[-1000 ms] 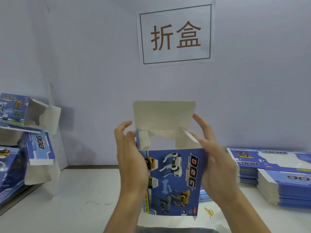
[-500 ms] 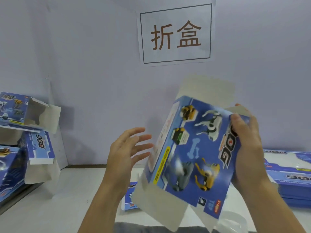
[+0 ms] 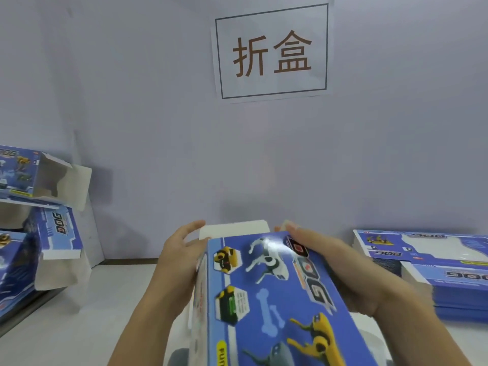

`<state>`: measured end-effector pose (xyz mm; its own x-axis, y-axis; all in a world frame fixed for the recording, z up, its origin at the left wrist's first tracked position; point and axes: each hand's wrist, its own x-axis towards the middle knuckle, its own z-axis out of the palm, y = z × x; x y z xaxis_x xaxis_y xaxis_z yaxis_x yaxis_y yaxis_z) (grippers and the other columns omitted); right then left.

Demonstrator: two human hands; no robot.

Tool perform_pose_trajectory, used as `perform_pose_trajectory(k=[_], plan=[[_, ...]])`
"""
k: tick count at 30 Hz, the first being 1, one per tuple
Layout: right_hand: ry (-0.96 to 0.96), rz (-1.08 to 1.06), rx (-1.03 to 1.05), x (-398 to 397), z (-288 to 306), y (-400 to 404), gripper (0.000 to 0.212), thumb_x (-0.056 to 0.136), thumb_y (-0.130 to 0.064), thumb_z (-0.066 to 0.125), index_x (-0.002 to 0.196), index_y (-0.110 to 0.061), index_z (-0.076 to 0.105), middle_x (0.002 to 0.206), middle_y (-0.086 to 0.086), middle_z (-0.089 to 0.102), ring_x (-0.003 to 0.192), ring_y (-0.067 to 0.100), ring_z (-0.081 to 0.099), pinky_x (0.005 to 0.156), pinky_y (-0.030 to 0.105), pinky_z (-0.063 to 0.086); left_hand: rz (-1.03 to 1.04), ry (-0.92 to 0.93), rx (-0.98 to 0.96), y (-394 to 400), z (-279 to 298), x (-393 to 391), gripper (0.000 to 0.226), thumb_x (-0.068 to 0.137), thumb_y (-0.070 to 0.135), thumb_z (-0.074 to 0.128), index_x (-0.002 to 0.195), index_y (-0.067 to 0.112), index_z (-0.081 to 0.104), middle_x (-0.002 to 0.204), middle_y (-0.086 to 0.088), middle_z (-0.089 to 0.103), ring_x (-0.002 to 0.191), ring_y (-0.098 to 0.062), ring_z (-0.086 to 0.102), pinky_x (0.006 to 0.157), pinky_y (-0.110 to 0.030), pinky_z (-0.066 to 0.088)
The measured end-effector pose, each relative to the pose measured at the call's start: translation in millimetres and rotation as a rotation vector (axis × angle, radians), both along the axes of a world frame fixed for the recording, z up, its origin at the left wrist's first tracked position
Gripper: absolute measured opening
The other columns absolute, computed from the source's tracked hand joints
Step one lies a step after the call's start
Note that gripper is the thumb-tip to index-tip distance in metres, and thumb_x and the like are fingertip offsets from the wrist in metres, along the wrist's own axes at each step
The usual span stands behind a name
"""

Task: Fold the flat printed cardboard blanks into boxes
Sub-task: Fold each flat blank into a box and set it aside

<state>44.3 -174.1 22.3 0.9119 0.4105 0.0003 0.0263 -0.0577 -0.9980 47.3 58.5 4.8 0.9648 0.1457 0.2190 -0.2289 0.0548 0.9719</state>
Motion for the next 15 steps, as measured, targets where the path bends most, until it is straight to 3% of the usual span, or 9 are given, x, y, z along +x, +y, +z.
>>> perform_pose_trajectory(k=[1, 2, 3, 5, 9, 12, 15], plan=[[0.06, 0.057, 0.077, -3, -3, -2, 0.05, 0.101, -0.051, 0.05, 0.101, -0.01, 0.077, 0.095, 0.022, 0.075, 0.09, 0.024, 0.075, 0.071, 0.026, 0.06, -0.021, -0.003, 0.008, 0, 2, 0, 0.021, 0.099, 0.007, 0.055, 0.108, 0.024, 0.061, 0.072, 0.0, 0.076, 0.061, -0.013, 0.073, 0.048, -0.024, 0.054], [0.092, 0.074, 0.131, -8, -3, -6, 0.056, 0.092, -0.064, 0.054, 0.125, -0.02, 0.067, 0.115, 0.025, 0.07, 0.106, 0.038, 0.069, 0.078, 0.038, 0.061, -0.041, -0.006, 0.026, -1, 4, -1, 0.023, 0.098, 0.001, 0.053, 0.105, 0.02, 0.063, 0.065, 0.006, 0.075, 0.055, -0.007, 0.07, 0.045, -0.019, 0.052], [0.115, 0.082, 0.147, -9, -4, -11, 0.066, 0.085, -0.069, 0.059, 0.135, -0.026, 0.057, 0.123, 0.025, 0.067, 0.112, 0.047, 0.064, 0.079, 0.044, 0.06, -0.067, -0.006, 0.046, -3, 6, 0, 0.026, 0.096, -0.005, 0.053, 0.101, 0.018, 0.064, 0.062, 0.009, 0.073, 0.052, -0.004, 0.068, 0.044, -0.016, 0.05], [0.085, -0.059, 0.13, -7, -10, -12, 0.063, 0.084, -0.058, 0.067, 0.132, -0.02, 0.057, 0.115, 0.022, 0.071, 0.106, 0.05, 0.065, 0.076, 0.045, 0.059, -0.125, 0.001, 0.074, -10, 8, 0, 0.03, 0.092, -0.012, 0.055, 0.098, 0.016, 0.064, 0.063, 0.009, 0.073, 0.053, -0.005, 0.069, 0.045, -0.017, 0.051], [-0.118, -0.297, 0.067, -5, -10, -7, 0.024, 0.093, -0.021, 0.066, 0.115, -0.011, 0.066, 0.086, 0.009, 0.078, 0.068, 0.028, 0.075, 0.055, 0.031, 0.058, -0.228, 0.027, 0.024, -30, -1, -6, 0.023, 0.094, -0.004, 0.057, 0.108, 0.014, 0.062, 0.071, -0.009, 0.074, 0.059, -0.019, 0.071, 0.05, -0.026, 0.055], [-0.147, -0.307, 0.036, -5, -11, -11, 0.021, 0.091, -0.017, 0.068, 0.112, -0.013, 0.069, 0.078, 0.004, 0.077, 0.061, 0.021, 0.074, 0.047, 0.023, 0.053, -0.224, 0.039, 0.01, -38, -10, -6, 0.023, 0.093, 0.016, 0.066, 0.114, 0.019, 0.057, 0.083, -0.012, 0.076, 0.069, -0.027, 0.074, 0.054, -0.031, 0.057], [-0.129, -0.245, 0.07, -3, -14, -12, 0.033, 0.08, -0.024, 0.073, 0.111, -0.013, 0.068, 0.082, 0.007, 0.078, 0.062, 0.023, 0.074, 0.048, 0.023, 0.054, -0.216, 0.026, 0.045, -36, -14, -2, 0.028, 0.091, 0.02, 0.069, 0.117, 0.022, 0.059, 0.091, -0.008, 0.077, 0.079, -0.029, 0.076, 0.061, -0.036, 0.06]])
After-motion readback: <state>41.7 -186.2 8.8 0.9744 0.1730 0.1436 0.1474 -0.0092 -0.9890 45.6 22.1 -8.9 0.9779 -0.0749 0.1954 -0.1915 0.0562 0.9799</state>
